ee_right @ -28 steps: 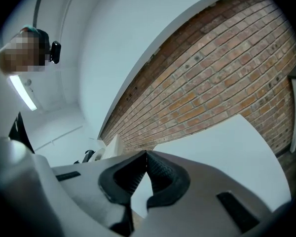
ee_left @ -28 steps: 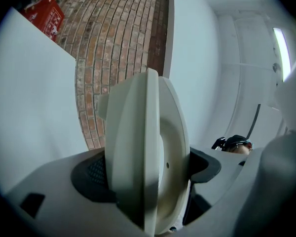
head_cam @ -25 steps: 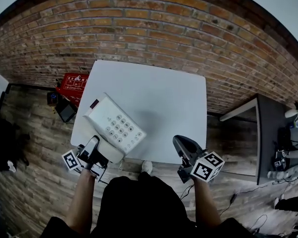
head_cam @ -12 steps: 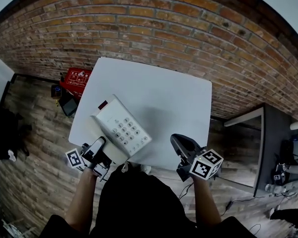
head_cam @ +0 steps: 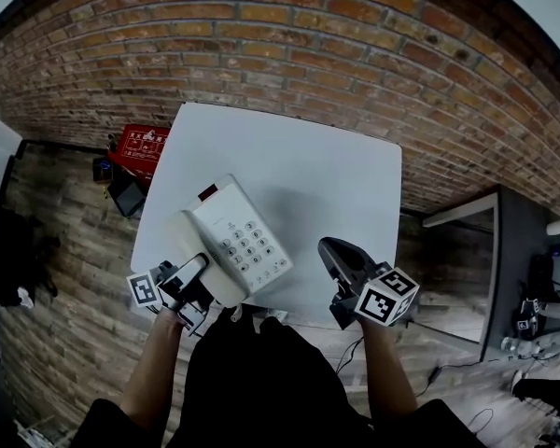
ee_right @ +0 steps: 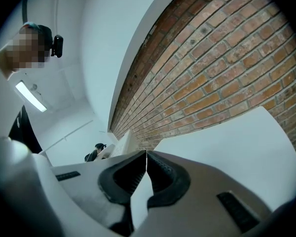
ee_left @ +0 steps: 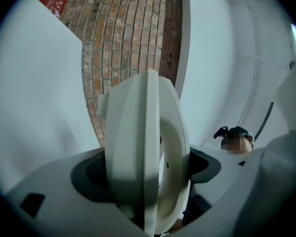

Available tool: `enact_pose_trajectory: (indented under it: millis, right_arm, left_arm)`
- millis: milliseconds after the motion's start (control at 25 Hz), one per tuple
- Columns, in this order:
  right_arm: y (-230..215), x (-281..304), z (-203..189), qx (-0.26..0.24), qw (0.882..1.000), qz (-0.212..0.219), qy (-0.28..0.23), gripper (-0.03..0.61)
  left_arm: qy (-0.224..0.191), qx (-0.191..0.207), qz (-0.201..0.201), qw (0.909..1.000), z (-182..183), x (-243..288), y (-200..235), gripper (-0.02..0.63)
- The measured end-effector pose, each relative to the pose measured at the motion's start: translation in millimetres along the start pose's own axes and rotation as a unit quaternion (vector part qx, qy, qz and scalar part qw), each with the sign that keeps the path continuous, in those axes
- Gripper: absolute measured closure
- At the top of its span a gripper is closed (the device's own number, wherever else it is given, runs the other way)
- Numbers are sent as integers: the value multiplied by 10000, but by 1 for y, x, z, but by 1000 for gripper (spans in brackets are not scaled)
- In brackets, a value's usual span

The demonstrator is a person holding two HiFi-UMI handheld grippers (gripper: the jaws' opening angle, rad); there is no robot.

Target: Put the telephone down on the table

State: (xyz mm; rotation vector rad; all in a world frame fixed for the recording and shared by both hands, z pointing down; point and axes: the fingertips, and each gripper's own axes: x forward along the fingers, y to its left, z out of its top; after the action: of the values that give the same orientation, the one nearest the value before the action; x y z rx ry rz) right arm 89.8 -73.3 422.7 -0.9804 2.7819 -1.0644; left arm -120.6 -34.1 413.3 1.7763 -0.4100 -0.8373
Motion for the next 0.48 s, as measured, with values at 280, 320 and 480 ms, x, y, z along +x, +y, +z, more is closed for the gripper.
enact_pose_trajectory:
  millis: [280,320,480]
  right_arm:
    - [-2,26,5,122,9999,-20,-76,555]
    - [-2,29,7,174,9998,-1,-114,555]
    - [-6,40,10,533,9981,159,-262,554]
  left_arm:
    - [748,-220,-54,9969,14,14,12,199]
    - [869,-259,-57,9959,16,16,15,199]
    - [1411,-361,-78,9893,21,27,26,199]
